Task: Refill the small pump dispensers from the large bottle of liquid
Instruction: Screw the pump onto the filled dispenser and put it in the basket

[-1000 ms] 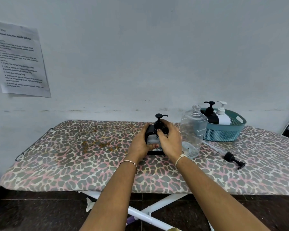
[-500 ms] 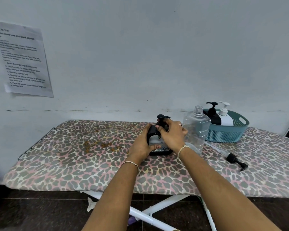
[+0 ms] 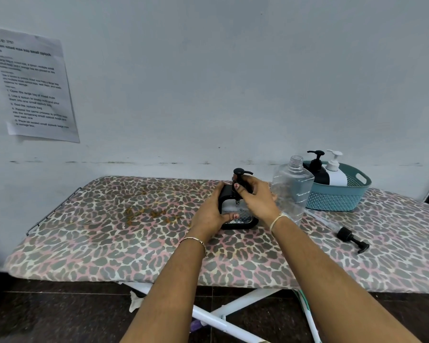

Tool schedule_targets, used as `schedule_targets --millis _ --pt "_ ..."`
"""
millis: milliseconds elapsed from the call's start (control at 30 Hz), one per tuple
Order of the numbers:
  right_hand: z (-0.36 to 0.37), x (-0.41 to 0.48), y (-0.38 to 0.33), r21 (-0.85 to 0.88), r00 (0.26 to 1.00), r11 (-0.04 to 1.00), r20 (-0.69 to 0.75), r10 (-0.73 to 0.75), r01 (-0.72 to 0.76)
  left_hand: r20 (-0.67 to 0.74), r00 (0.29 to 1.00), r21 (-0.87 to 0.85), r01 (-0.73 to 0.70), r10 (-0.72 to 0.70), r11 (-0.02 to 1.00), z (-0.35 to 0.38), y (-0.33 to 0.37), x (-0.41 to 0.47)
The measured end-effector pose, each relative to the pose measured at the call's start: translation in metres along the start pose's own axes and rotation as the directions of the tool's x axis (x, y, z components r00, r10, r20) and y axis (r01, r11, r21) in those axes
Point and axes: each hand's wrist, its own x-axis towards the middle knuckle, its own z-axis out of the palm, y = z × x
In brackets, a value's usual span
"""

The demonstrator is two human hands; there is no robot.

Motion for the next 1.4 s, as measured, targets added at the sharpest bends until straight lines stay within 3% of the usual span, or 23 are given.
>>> schedule_targets --millis 133,300,400,567,733,833,1000,1167,1267,1333,1400 --pt "0.000 -0.005 -0.008 -0.089 0.994 0.996 -0.112 -0.003 -0.007 -0.008 1.000 -0.008 0.002 -0.002 1.000 0.001 -0.001 -0.001" --pt "0.001 -0.017 -0.025 -0.374 0.933 0.923 -0.356 -0.050 -0.093 -0.036 0.999 0.013 -0.001 0.002 1.000 0.003 0.000 0.000" --pt "0.004 -0.023 -0.032 -0.361 0.920 0.924 -0.392 -0.024 -0.130 -0.037 0.999 0.003 0.002 -0.002 1.000 0.003 0.001 0.000" --pt "-0.003 -0.017 -0.027 -0.400 0.960 0.914 -0.276 -0.049 -0.068 -0.004 0.999 -0.040 -0.039 0.039 0.998 -0.004 0.005 0.000" --pt "-0.007 -0.010 -0.022 -0.124 0.998 0.992 0.056 -0.007 0.014 -0.024 0.998 -0.059 -0.060 0.059 0.996 -0.010 0.004 -0.009" --pt "-0.012 -0.011 -0.028 -0.053 0.987 0.998 0.157 -0.037 0.046 -0.027 0.997 -0.067 -0.075 0.073 0.995 -0.018 0.001 -0.013" --pt "-0.006 -0.015 -0.034 -0.044 0.994 0.997 0.096 -0.055 0.060 -0.013 0.998 -0.078 -0.064 0.063 0.995 -0.034 -0.008 -0.016" --pt "0.008 -0.024 -0.050 -0.360 0.985 0.933 -0.150 -0.083 0.024 -0.061 0.997 -0.075 -0.052 0.047 0.996 -0.033 -0.012 -0.021" --pt "0.014 -0.030 -0.053 -0.367 0.967 0.930 -0.239 -0.087 -0.007 -0.072 0.996 -0.093 -0.060 0.053 0.994 -0.031 -0.014 -0.020" --pt "0.015 -0.027 -0.049 -0.377 0.975 0.926 -0.209 -0.077 -0.008 -0.052 0.997 -0.128 -0.063 0.057 0.990 -0.031 -0.015 -0.021" --pt "0.010 -0.020 -0.044 -0.285 0.996 0.958 -0.071 -0.050 0.028 -0.026 0.999 -0.180 -0.047 0.043 0.983 -0.034 -0.015 -0.021"
